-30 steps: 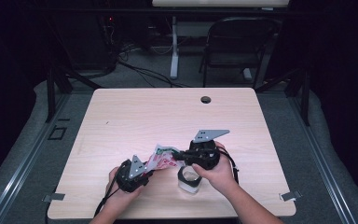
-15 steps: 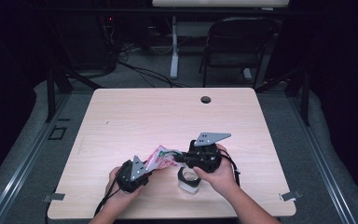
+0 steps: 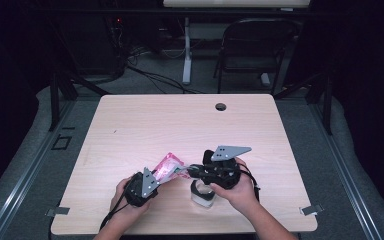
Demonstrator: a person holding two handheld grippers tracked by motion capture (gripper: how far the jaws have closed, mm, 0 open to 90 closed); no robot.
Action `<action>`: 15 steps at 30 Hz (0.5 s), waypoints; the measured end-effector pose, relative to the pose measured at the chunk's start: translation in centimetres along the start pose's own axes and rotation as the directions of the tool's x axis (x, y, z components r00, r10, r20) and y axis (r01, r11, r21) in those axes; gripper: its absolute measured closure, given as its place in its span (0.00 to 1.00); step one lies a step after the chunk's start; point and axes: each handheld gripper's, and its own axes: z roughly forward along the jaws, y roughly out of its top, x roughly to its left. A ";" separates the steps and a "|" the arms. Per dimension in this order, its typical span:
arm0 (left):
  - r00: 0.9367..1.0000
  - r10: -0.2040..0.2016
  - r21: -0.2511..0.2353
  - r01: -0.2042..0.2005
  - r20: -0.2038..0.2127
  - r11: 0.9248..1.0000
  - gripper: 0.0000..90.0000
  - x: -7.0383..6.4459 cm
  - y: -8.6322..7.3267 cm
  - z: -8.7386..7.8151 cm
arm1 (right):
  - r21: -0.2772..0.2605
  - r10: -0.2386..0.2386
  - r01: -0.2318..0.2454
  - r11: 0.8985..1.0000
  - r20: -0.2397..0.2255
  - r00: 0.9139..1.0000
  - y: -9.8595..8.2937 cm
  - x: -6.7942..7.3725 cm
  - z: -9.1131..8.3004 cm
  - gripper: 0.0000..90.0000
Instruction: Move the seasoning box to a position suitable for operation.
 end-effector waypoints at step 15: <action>0.996 0.070 -0.025 -0.071 -0.063 0.997 0.71 0.0 1.0 -0.3 | -0.007 -0.014 0.014 1.000 0.047 0.999 -0.1 0.5 -1.0 0.98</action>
